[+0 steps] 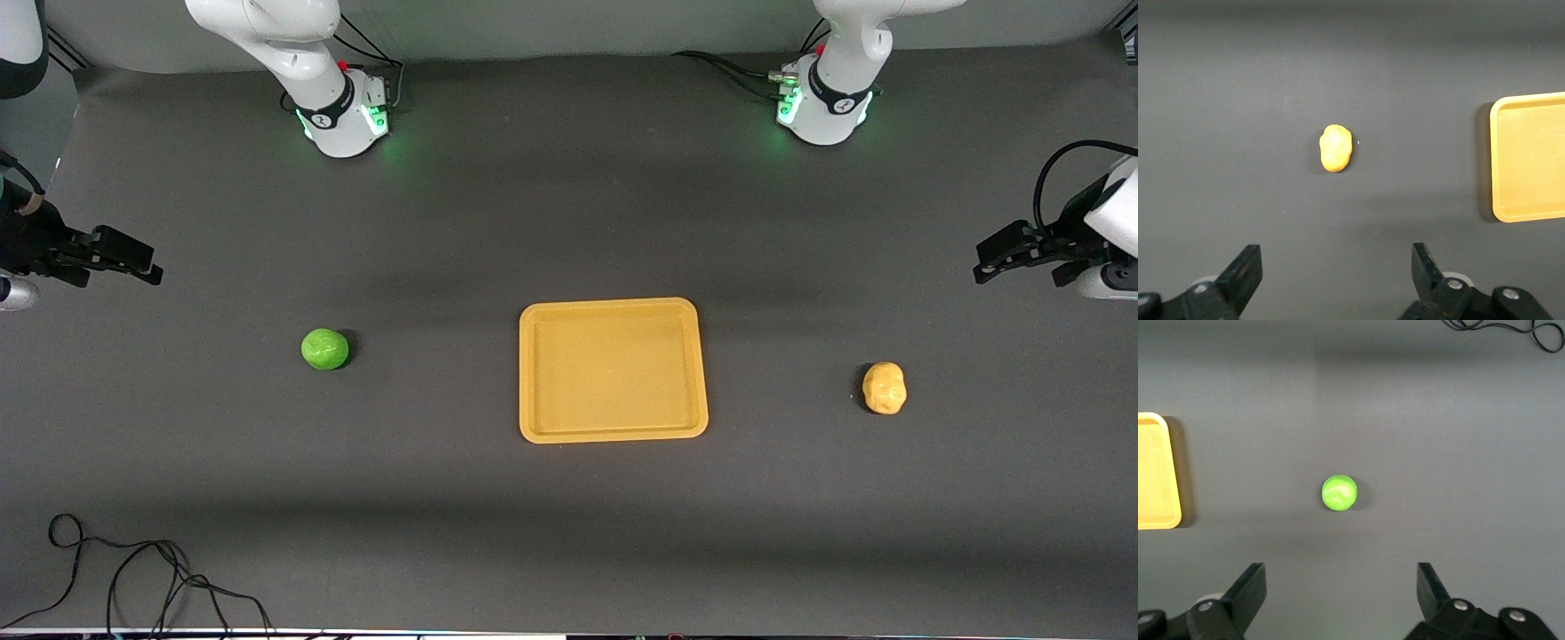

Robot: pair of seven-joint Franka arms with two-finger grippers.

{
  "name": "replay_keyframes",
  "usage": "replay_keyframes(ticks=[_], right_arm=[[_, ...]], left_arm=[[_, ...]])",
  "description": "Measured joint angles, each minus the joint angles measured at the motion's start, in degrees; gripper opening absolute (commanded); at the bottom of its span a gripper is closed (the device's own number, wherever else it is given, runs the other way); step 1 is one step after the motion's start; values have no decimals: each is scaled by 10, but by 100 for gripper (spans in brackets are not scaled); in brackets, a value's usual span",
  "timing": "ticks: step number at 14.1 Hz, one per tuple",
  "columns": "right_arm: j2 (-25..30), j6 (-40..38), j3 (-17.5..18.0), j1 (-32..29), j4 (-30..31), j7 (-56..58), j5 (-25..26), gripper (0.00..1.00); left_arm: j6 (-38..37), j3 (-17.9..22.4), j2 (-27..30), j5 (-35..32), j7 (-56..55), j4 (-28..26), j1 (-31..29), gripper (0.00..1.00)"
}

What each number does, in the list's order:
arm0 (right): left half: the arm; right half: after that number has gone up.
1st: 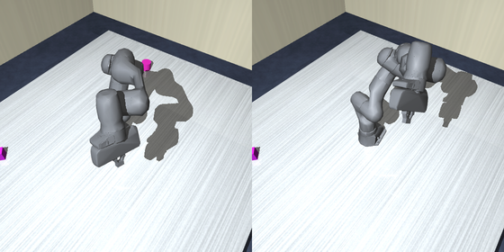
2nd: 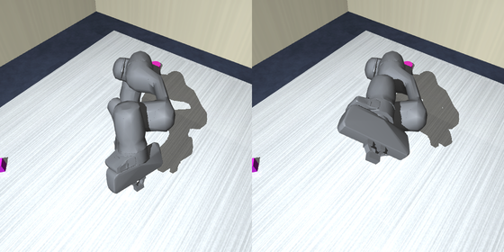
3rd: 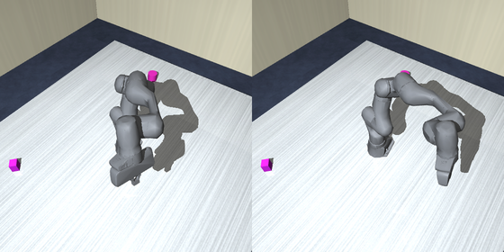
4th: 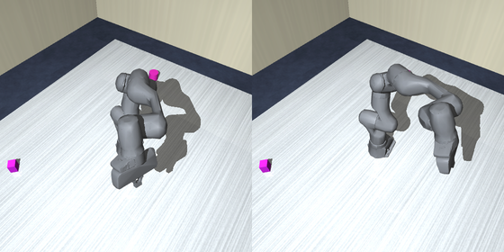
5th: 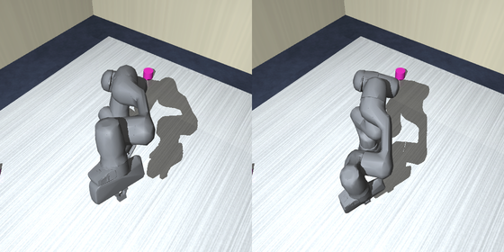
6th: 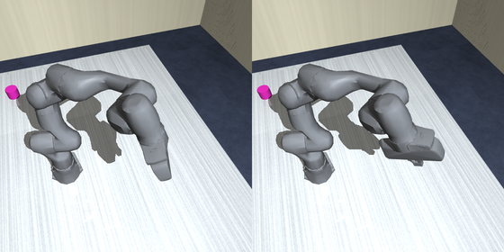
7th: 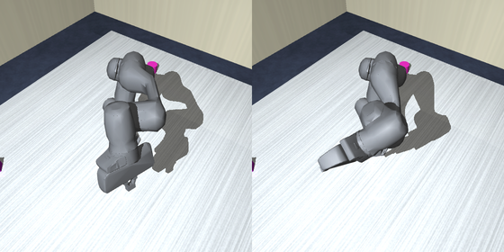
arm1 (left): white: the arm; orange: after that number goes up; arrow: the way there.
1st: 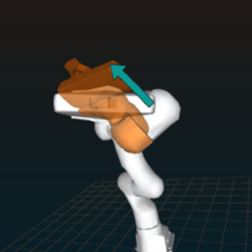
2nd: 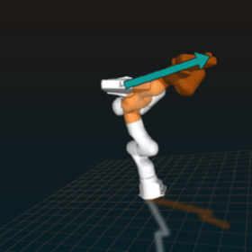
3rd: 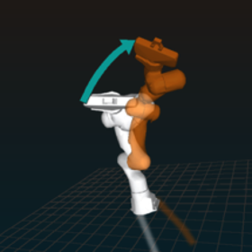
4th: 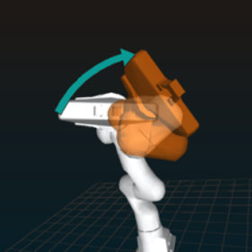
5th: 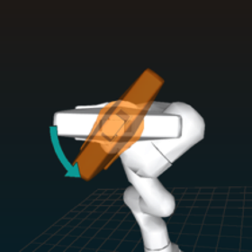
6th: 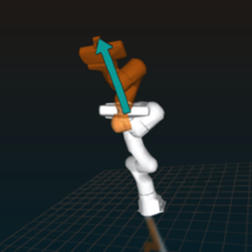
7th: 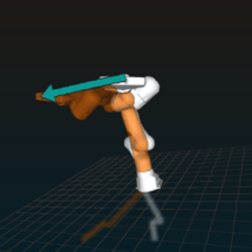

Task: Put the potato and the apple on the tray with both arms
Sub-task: 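Move the left gripper toward the yellow potato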

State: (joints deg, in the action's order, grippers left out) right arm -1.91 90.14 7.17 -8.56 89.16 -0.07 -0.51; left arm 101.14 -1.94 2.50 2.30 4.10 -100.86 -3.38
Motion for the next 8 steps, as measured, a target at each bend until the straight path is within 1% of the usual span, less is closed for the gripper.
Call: replay_keyframes(ticks=[8], right_arm=[[3, 0, -1, -1, 1, -2, 7, 100]], left_arm=[[1, 0, 0, 0, 0, -1, 0, 100]])
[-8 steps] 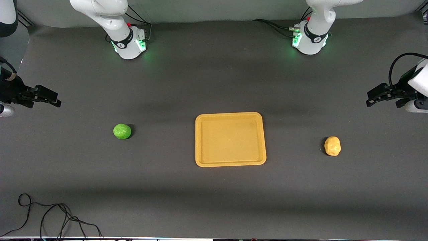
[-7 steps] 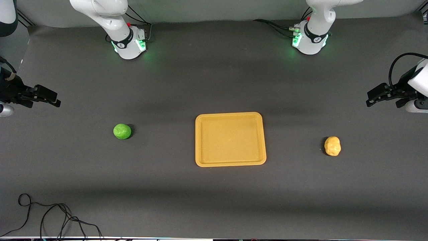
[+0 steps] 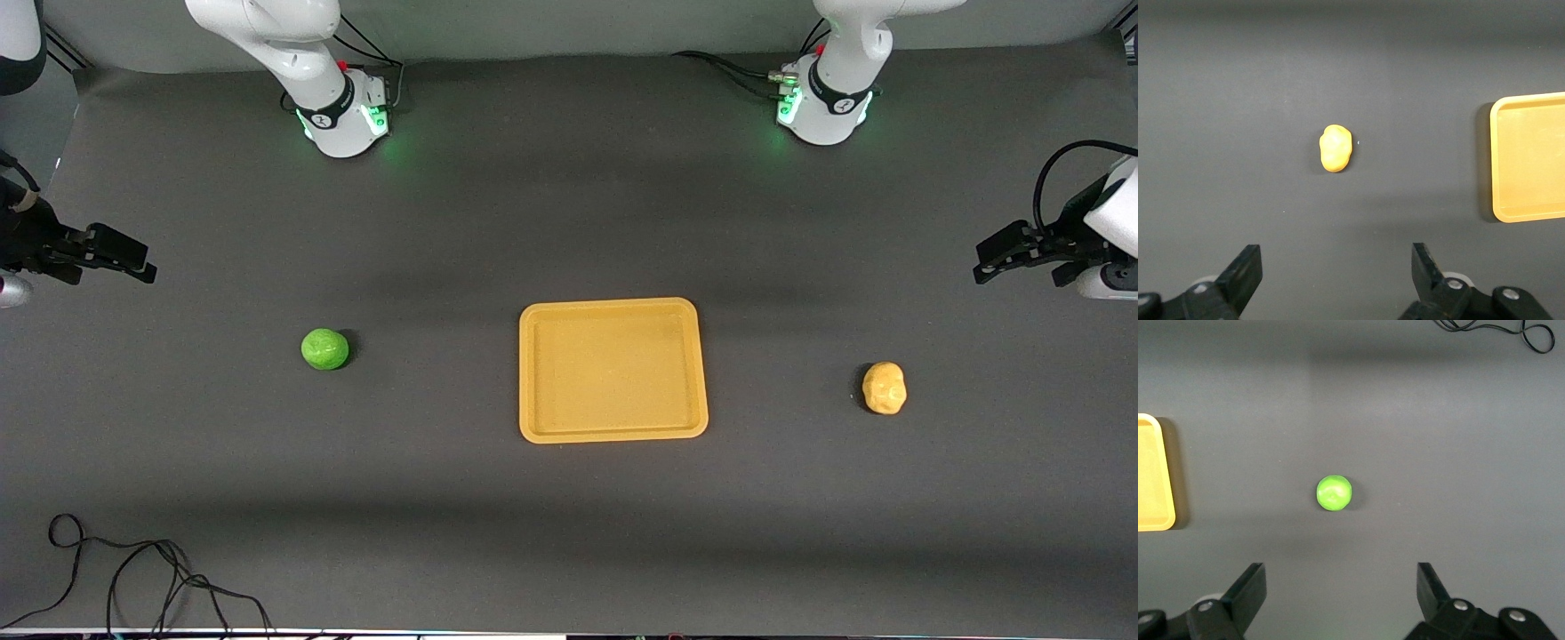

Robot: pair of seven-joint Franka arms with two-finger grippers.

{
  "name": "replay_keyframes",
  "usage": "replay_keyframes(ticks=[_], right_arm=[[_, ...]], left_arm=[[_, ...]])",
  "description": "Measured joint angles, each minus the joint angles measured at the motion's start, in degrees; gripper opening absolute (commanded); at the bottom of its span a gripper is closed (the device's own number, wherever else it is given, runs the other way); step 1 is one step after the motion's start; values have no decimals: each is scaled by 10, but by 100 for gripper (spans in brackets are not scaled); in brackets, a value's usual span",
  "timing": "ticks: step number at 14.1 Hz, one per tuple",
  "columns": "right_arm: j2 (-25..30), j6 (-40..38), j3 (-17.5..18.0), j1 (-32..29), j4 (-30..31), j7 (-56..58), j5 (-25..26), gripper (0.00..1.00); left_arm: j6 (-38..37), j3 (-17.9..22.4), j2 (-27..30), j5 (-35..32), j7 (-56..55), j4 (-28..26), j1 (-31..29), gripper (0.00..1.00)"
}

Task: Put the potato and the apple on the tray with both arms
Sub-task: 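Move the left gripper toward the yellow potato, then lower the left gripper over the yellow potato and close it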

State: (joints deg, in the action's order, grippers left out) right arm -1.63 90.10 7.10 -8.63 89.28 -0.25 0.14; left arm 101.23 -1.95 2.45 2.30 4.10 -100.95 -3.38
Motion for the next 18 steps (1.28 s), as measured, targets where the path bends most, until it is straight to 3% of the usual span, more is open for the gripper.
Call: replay_keyframes(ticks=[7, 13, 18], right_arm=[[-2, 0, -1, -11, 1, -1, 0, 99], [-3, 0, 0, -11, 1, -1, 0, 99], [-5, 0, 0, -11, 0, -1, 0, 100]], left_arm=[[36, 2, -27, 0, 0, -9, -1, 100], [164, 2, -77, 0, 0, -74, -2, 100], [241, 1, -154, -16, 0, -89, -1, 100]])
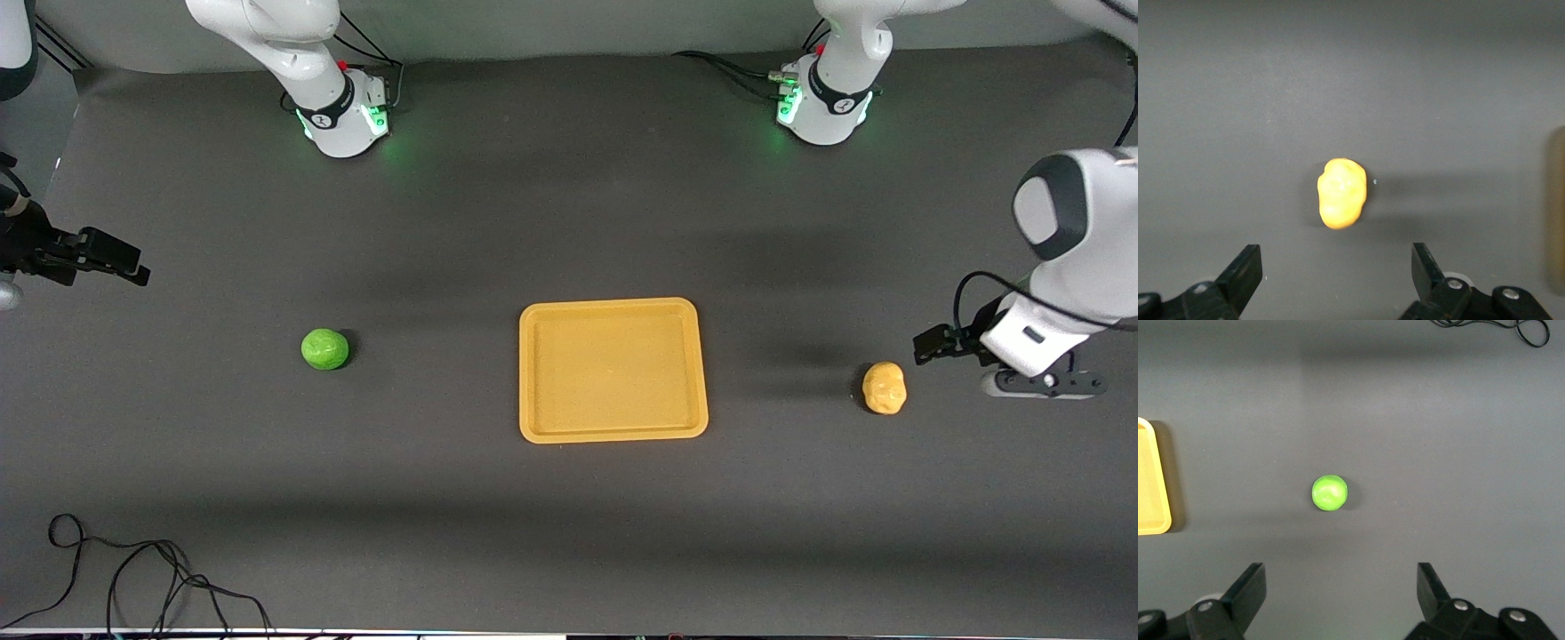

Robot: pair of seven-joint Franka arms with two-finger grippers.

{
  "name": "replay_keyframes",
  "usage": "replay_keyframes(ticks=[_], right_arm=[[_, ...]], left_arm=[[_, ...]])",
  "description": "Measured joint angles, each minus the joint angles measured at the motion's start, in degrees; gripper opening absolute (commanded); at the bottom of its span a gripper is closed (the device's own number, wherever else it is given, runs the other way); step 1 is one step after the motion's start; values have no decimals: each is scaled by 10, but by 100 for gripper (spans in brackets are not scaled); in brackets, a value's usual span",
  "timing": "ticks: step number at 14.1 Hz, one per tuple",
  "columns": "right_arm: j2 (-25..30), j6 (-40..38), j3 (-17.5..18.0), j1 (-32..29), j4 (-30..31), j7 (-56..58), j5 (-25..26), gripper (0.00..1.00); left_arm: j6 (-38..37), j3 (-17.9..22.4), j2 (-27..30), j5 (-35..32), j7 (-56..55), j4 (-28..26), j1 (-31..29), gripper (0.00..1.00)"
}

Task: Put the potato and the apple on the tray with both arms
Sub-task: 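Lower the left gripper over the yellow potato and close it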

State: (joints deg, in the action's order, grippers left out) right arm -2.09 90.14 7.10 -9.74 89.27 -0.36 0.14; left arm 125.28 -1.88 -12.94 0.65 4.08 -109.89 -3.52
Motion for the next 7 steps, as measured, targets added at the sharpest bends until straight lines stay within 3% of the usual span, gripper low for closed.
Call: replay_keyframes(ticks=[7], right_arm=[[-5, 8, 1, 1, -11, 0, 0, 100]], left_arm=[[120, -1, -108, -11, -6, -16, 1, 100]])
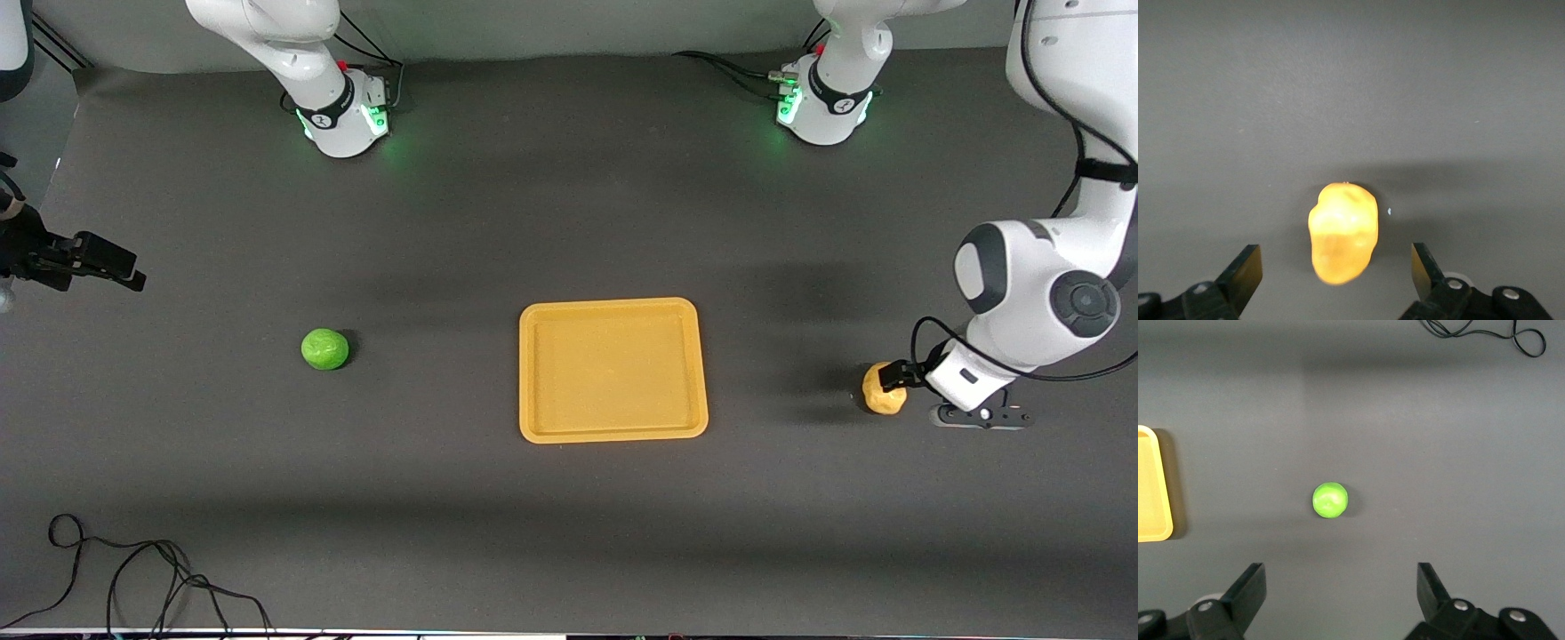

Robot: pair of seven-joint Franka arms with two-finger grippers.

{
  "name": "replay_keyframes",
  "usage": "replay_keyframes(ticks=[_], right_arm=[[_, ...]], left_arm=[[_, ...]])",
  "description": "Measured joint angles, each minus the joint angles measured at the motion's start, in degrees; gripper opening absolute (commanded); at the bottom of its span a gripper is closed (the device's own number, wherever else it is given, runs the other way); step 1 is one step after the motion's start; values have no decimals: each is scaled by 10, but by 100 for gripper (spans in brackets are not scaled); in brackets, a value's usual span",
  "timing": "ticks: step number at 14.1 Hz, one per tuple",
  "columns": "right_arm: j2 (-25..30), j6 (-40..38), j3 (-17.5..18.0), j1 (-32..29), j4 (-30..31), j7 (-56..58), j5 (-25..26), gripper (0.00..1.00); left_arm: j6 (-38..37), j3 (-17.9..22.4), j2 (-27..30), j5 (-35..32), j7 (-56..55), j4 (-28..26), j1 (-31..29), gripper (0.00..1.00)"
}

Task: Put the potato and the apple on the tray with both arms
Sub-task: 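Lower the left gripper over the yellow potato and close it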

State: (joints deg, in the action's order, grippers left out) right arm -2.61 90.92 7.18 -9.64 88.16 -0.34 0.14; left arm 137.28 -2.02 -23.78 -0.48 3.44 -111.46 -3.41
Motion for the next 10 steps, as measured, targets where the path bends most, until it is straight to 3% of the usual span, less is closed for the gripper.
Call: replay_keyframes(ticks=[4, 5, 7, 8, 10], right_arm=[[0, 0, 2, 2, -5, 0, 0, 100], [0, 0, 2, 2, -5, 0, 0, 100], [0, -1, 2, 2, -5, 0, 0, 100], [0, -3, 2, 1, -4, 0, 0, 100], [-3, -11, 2, 1, -4, 0, 0, 100]], left_arm=[[48, 0, -63, -4, -5, -5, 0, 99], [55, 1, -72, -7, -6, -6, 0, 88], [66, 2, -82, -9, -7, -8, -1, 51], [70, 2, -84, -9, -8, -10, -1, 40], [73, 2, -82, -10, -13, -11, 0, 31]])
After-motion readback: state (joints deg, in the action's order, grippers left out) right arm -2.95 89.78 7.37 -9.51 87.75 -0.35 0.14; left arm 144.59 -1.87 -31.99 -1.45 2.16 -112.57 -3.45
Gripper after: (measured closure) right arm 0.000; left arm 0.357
